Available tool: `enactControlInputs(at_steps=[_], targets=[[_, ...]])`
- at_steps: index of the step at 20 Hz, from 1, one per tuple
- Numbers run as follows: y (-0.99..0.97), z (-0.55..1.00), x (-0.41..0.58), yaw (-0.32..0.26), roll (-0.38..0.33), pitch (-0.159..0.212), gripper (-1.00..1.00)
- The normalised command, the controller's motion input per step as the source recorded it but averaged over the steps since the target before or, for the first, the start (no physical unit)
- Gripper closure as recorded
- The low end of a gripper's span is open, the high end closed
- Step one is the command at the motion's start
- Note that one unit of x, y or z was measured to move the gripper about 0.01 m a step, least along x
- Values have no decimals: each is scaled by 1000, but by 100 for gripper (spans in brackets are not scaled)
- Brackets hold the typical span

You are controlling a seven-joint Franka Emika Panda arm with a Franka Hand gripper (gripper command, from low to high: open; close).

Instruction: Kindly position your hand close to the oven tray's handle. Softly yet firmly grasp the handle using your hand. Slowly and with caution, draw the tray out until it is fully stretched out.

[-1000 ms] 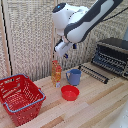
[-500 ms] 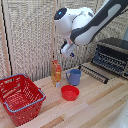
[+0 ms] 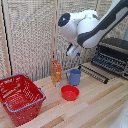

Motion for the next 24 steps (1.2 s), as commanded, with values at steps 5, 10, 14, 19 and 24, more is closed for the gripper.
enactControlInputs(at_steps=[5, 10, 14, 19, 24], targets=[[-767, -390, -188, 90, -118, -58, -100], [-991, -86, 7, 18, -3, -60, -100], [-991, -26, 74, 5, 1, -60, -100], [-868, -153, 170, 0, 0, -29, -100], [-595, -262, 269, -18, 0, 0, -100]])
